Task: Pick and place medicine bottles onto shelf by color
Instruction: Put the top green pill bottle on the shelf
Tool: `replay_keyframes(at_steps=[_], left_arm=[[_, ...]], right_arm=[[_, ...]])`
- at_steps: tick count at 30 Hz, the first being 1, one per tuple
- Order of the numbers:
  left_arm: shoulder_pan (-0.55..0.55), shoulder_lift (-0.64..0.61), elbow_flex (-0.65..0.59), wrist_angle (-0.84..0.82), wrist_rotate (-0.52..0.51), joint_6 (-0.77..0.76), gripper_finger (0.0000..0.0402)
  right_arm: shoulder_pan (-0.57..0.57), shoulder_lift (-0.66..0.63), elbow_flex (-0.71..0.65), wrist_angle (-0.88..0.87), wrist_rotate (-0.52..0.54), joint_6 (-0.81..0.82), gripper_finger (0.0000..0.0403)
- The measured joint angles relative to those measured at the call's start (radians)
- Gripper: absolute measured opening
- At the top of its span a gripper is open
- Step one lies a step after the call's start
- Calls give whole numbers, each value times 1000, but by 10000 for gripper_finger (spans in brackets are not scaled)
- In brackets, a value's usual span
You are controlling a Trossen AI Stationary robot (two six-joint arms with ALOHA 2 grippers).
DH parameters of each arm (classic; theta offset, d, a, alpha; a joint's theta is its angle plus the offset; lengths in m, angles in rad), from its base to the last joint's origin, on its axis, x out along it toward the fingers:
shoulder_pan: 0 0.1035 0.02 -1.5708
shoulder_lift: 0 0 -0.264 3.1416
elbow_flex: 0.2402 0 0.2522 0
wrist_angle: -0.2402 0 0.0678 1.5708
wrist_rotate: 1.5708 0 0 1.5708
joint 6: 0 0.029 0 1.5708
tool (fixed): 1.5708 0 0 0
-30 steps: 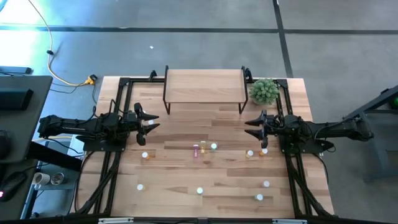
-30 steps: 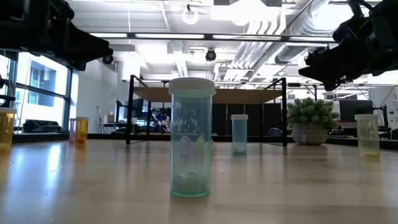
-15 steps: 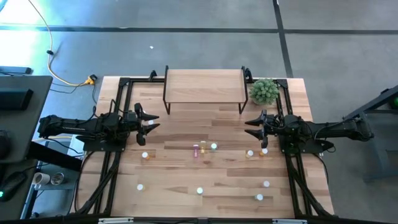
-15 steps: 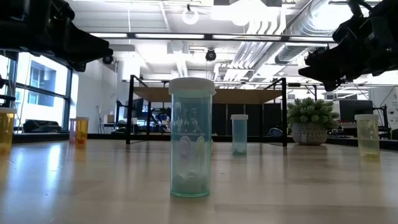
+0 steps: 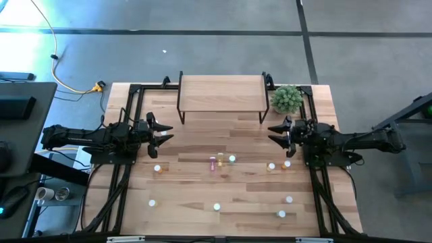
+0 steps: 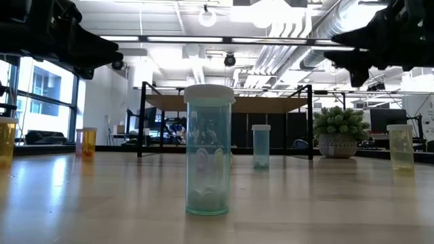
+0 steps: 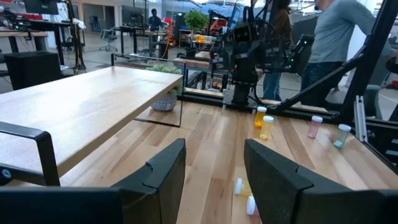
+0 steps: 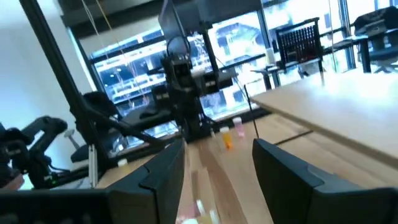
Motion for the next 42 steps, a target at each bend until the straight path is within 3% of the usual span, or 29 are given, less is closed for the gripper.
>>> replay_keyframes(at_steps=[8,14,21,25,42], left_arm=[[0,0,0,-21,1,-33,154],[0,0,0,-73,0,-101,154],[0,0,0,-83,0,-131,154],[0,0,0,-83,1,-143,154],[0,0,0,-88,2,-120,154]], right_arm=[[0,63,160,-56,74,-158,214],[0,218,297,-154,74,-219,245],[3,435,429,-307,12,-244,251],[17,556,457,-301,-33,-252,250],[170,964,550,-181,-21,-368,250]])
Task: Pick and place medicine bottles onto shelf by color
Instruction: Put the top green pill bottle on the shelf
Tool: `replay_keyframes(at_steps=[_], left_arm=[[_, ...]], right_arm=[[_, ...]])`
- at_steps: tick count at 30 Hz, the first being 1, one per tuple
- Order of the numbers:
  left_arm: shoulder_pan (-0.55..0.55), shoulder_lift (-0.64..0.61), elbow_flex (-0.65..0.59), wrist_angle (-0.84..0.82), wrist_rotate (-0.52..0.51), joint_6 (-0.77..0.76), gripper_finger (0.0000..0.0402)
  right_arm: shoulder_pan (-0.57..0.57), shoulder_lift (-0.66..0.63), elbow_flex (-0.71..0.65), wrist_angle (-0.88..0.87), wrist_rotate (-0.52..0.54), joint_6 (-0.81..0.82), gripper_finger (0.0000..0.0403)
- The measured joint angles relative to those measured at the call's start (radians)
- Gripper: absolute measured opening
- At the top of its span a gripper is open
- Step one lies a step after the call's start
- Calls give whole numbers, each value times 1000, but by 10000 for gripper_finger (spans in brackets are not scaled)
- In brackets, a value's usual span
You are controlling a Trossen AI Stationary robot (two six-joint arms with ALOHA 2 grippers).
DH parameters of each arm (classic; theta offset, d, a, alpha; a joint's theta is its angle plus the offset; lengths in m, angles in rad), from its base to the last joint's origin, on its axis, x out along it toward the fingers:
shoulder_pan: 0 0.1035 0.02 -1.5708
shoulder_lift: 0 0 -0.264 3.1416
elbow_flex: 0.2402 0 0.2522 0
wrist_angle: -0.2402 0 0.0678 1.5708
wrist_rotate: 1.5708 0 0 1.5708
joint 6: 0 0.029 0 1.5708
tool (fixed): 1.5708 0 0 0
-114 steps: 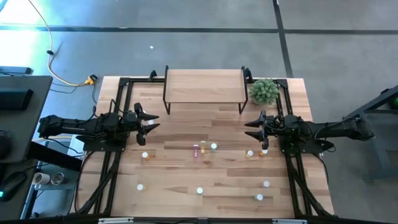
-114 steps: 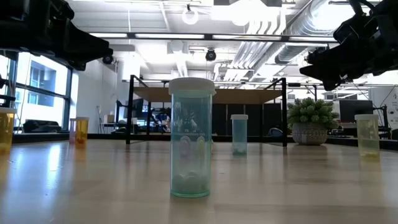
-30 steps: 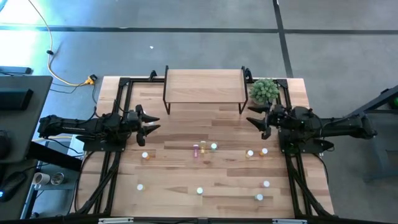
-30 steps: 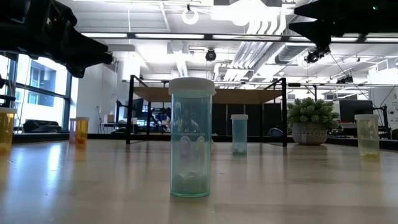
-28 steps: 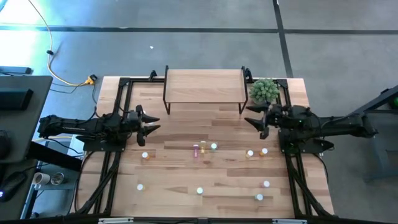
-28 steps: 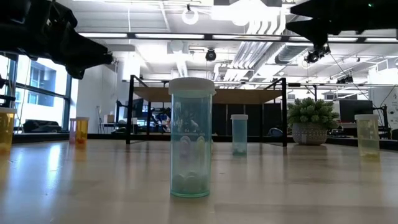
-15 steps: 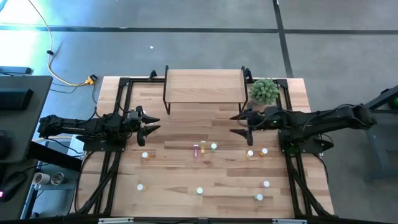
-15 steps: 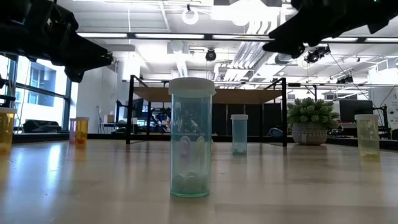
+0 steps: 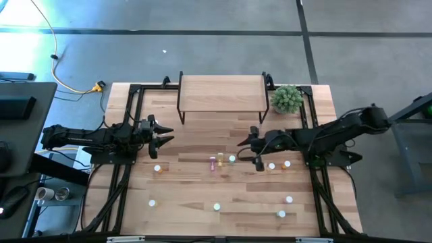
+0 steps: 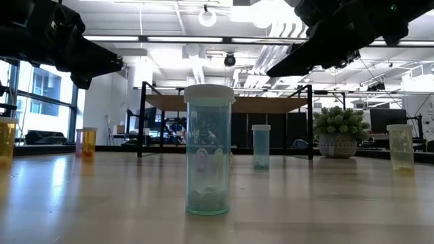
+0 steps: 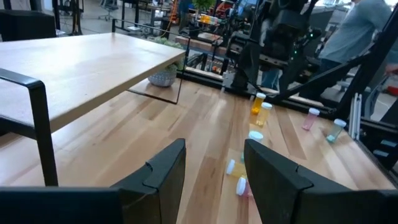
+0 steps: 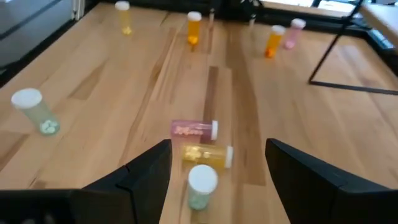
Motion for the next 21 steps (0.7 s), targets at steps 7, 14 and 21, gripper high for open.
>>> replay_keyframes(at_steps=[7,14,21], left_arm=[[0,0,0,-21,0,7,154],[0,0,0,-26,0,7,154],[0,0,0,-27,0,7,154]], right_arm=[[31,114,43,15,21,-11,249],[35,214,92,16,25,-8,249],[34,271,112,10,31,15,249]])
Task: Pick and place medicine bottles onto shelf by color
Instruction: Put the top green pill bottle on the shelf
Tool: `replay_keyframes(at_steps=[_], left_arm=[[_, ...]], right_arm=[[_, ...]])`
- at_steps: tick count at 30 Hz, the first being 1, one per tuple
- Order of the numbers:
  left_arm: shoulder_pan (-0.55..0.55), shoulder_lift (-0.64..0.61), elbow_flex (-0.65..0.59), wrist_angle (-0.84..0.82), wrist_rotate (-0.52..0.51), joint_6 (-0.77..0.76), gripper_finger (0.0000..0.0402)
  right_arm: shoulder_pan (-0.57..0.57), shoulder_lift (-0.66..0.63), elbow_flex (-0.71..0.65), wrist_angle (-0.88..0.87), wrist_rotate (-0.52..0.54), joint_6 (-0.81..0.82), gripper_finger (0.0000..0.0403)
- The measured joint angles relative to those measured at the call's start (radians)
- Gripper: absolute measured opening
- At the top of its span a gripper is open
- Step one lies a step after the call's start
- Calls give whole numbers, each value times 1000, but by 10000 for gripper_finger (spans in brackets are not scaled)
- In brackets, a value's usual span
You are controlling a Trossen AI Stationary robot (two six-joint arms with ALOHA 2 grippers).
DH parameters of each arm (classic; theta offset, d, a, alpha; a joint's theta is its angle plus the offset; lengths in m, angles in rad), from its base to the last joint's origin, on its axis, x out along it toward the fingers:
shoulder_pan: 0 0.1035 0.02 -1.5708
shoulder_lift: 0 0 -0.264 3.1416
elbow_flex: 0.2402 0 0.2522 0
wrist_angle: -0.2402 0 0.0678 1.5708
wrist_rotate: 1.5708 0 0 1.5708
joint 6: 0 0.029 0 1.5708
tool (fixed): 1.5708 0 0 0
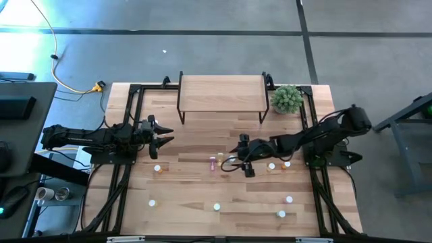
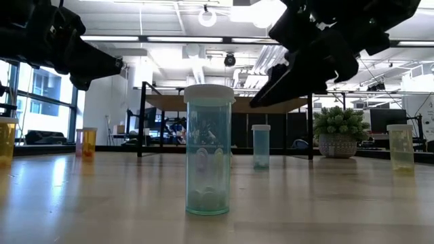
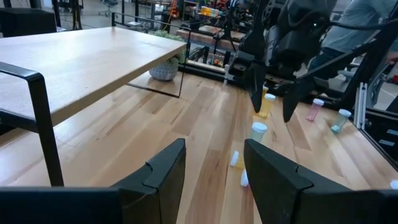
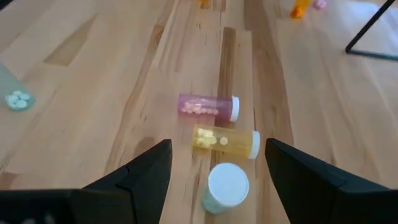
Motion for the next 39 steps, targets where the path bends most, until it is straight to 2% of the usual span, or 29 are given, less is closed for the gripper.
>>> replay_keyframes(at_steps=[12,28,31,39], left_arm=[[0,0,0,-6,6,0,154],[0,0,0,-21,7,-1,154],[0,0,0,-22,7,0,154],[0,0,0,-22,7,0,154]], right_arm=[[0,70,0,3,41,30,249],[0,107,-2,1,43,65,248],[0,107,-2,2,43,67,234],[0,107,-2,0,36,68,168]])
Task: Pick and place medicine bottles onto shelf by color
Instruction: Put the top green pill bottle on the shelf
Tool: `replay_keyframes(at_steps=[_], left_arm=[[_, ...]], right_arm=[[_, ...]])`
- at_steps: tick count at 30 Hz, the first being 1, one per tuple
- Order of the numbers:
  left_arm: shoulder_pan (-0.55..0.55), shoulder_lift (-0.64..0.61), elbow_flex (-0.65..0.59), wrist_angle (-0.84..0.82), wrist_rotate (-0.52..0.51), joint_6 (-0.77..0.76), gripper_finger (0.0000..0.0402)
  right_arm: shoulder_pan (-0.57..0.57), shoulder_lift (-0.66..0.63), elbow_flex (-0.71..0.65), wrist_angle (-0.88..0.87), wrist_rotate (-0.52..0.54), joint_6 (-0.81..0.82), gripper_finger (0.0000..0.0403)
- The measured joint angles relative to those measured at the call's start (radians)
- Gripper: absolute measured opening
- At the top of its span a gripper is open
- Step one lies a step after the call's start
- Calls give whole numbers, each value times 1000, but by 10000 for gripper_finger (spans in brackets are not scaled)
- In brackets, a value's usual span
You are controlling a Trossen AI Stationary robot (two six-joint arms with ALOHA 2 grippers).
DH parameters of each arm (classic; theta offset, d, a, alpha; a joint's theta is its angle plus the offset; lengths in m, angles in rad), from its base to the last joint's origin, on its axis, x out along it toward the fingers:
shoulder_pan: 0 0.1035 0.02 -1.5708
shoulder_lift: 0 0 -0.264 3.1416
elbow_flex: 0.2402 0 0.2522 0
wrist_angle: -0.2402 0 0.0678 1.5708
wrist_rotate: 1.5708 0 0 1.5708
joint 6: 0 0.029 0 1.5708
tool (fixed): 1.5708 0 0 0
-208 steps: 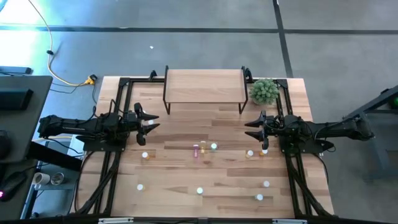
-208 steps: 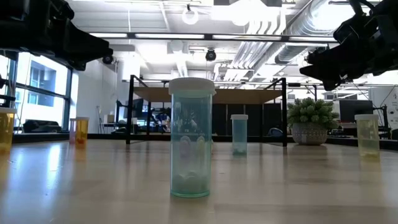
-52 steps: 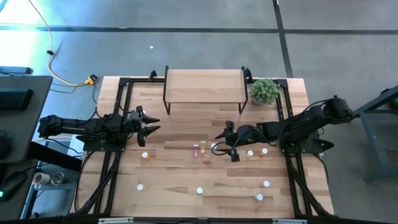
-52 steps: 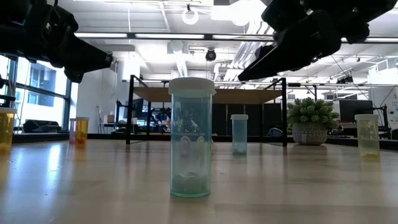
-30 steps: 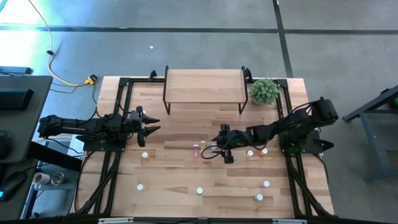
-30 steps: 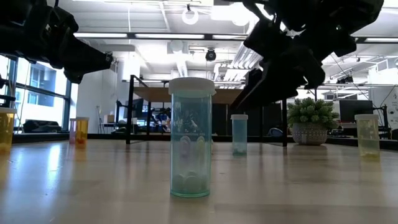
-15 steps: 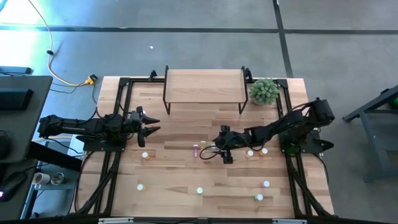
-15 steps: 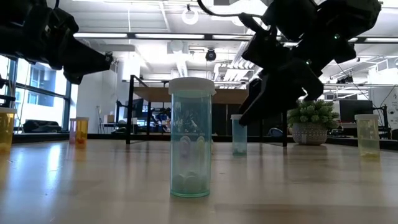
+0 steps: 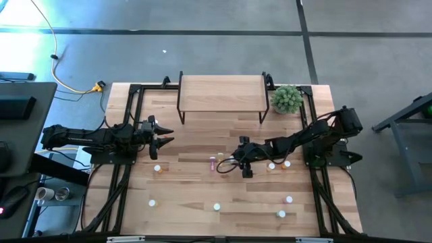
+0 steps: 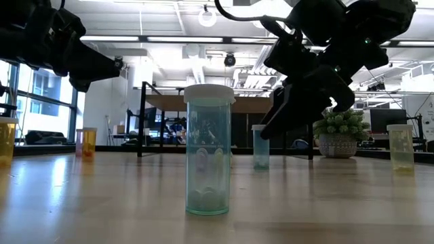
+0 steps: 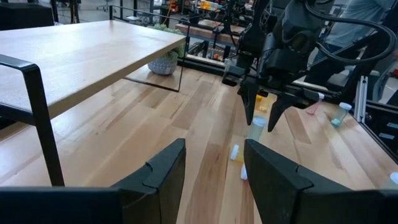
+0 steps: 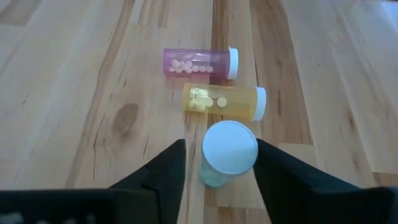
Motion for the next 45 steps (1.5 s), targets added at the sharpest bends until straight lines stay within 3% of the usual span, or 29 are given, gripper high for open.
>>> replay_keyframes(at_steps=[12,26,35,45], left_arm=[[0,0,0,-3,0,0,154],[0,0,0,-3,0,0,154],[0,0,0,-2,0,0,154],[0,0,0,-7,-1,-11,154]], right_arm=[[0,0,0,0,0,-3,120],[-13,-24,0,-1,8,-1,109],[-114,-173,0,0,10,0,108],[-339,-419,45,-54,34,-5,108]])
